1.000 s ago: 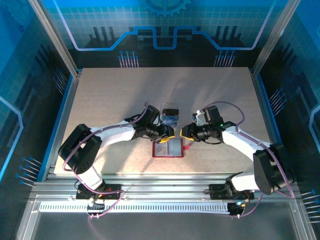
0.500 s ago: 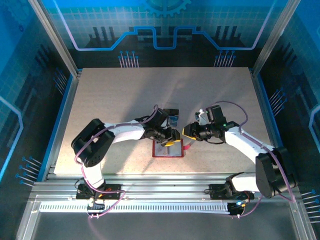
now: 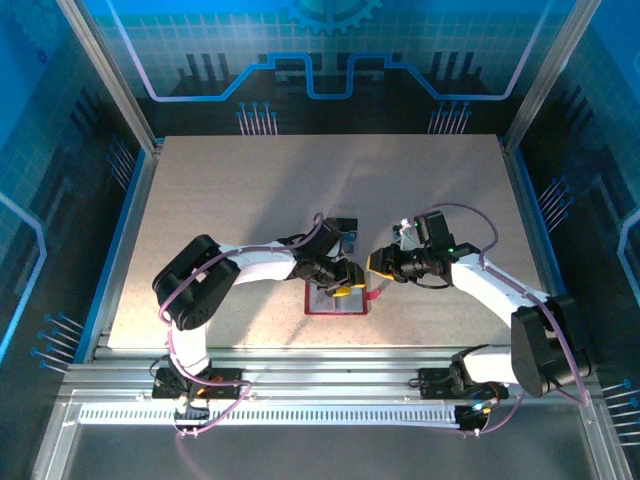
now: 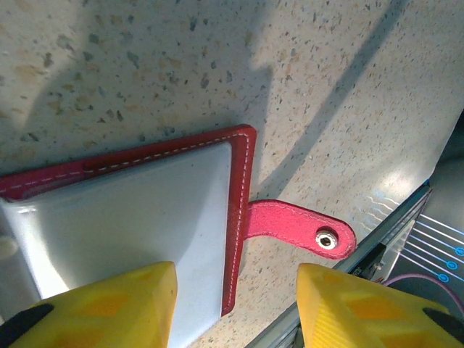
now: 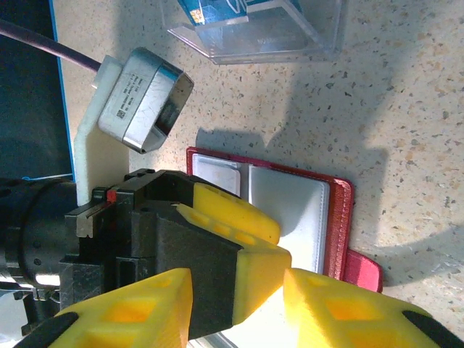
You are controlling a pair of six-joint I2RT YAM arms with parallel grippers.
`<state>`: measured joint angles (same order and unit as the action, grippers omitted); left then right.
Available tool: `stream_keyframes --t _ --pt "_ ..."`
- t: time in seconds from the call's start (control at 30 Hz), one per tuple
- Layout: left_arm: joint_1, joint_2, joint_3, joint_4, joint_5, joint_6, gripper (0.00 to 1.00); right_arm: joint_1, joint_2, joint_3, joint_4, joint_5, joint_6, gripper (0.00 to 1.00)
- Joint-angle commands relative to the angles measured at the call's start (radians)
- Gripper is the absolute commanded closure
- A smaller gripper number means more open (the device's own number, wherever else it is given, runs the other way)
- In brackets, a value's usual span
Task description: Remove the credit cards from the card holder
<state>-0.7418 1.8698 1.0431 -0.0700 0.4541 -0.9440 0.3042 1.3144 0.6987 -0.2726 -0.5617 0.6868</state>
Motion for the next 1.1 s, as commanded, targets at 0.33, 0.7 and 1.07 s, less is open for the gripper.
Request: stream_keyframes --t 0.33,0.7,1.07 --pt "-0.002 -0.014 0.048 -0.052 0.019 0.009 0.52 -0.014 -0.009 -0.019 -0.004 -0.032 -0.010 0.61" --pt "0.051 -0.106 -0.005 -0.078 -0.001 0.034 0.51 -0.013 0.012 -0.021 0.027 -0.050 0.007 0.61" --pt "0.153 -0.266 -0.211 0.014 -0.016 -0.007 0.52 0.029 0.096 0.003 0.077 -0.074 0.034 0.61"
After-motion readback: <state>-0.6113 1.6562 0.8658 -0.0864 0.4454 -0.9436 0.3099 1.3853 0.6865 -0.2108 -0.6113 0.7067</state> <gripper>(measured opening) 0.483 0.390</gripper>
